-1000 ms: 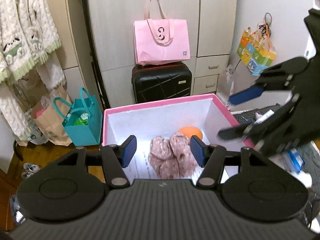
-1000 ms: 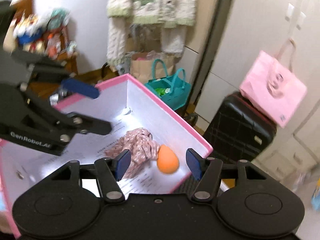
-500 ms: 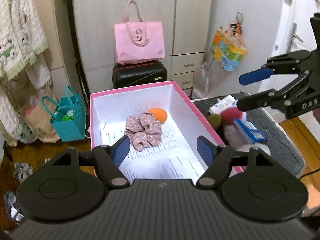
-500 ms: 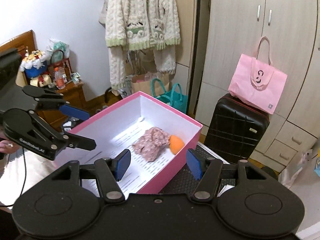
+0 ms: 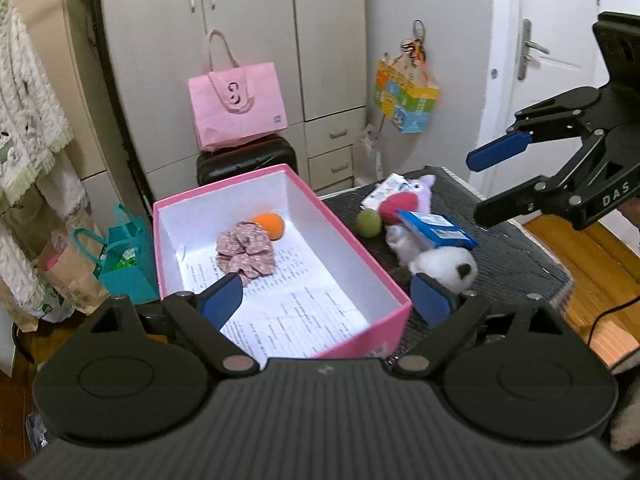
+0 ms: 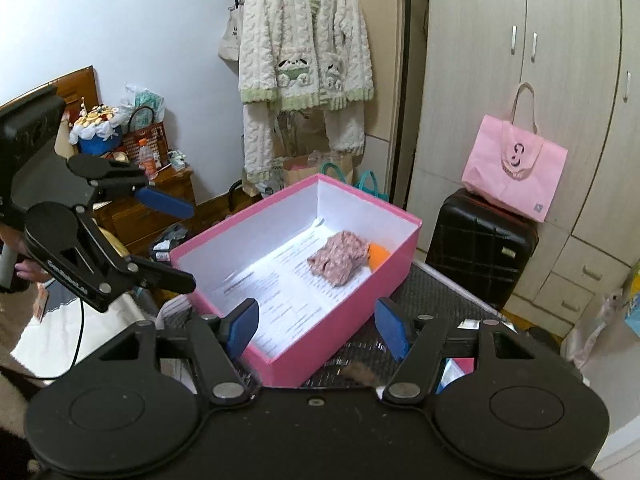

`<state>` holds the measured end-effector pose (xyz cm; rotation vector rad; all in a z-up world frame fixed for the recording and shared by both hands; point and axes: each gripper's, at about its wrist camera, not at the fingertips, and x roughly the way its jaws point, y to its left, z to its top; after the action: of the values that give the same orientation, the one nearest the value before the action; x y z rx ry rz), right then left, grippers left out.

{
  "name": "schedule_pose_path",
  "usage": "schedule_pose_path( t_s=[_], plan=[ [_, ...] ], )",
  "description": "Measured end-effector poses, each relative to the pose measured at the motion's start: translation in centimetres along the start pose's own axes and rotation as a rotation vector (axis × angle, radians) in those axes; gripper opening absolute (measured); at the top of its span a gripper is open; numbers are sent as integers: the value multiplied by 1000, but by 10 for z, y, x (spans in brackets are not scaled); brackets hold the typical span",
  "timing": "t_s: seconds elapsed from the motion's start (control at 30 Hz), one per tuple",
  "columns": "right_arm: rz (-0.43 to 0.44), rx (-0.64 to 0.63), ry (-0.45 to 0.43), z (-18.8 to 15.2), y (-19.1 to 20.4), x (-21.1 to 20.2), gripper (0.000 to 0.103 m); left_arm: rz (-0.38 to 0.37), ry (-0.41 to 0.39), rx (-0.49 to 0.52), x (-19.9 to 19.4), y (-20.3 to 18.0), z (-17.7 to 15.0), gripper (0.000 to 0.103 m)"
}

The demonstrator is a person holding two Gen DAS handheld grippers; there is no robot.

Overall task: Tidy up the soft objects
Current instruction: 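Move the left tool to the white panda plush and grasp it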

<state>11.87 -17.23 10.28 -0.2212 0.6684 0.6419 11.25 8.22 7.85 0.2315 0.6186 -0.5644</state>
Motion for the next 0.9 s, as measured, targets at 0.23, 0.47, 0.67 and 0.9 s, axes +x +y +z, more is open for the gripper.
schedule_pose_path(
  t_s=[0.23,0.47,0.67,0.9],
  plan=[
    [19,8,38,-29,14,-11,70,-29,-15,55,-11,-31,-10,94],
    [12,20,9,-64,21,-29,72,-82,-6,113,-10,-67,-18,95],
    [-17,112,30,-101,1,-26,72,-150,-19,94,12,-88,-24,96],
    [-70,203,52,-145,-18,-8,73,-212,-53,92,47,-111,-25,97]
  ],
)
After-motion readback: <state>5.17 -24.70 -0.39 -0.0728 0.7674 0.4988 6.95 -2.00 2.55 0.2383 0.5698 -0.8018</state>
